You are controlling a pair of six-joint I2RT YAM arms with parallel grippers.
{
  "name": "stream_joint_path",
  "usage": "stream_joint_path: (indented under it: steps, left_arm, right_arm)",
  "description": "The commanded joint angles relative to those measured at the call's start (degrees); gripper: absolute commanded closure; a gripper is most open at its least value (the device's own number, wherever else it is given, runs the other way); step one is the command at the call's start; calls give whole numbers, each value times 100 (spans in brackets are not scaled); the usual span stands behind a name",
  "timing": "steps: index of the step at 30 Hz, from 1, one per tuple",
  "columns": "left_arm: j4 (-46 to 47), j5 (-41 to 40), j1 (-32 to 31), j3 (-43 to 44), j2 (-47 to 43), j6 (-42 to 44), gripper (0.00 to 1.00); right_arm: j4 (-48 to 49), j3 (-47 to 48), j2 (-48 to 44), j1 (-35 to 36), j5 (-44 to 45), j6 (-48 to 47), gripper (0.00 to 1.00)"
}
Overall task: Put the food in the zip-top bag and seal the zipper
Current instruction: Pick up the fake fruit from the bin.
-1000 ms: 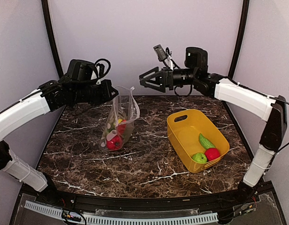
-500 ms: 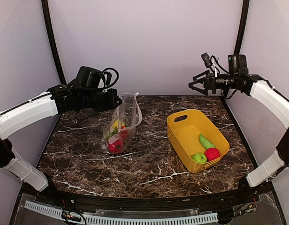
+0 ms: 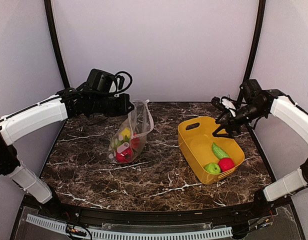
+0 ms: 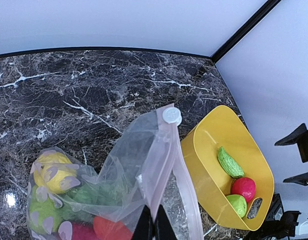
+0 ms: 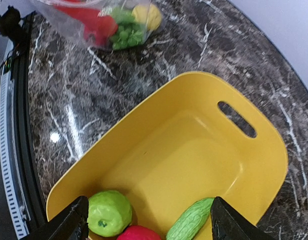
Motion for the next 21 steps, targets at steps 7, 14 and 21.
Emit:
stream_joint_path:
  steps: [7,14,21]
  left_arm:
    - [-169,-46,31,103,-65,166,99]
    - [-109,-37,42,38,-109,134,99]
    - [-132,-79,40,-15,-167,154,99]
  right_arm:
    - [-1138,-862,768,527,757,-1180,16]
    - [-898,-986,1267,795,1150,-924,13]
    - [-781,-1149,1621,937,1252,-930,14]
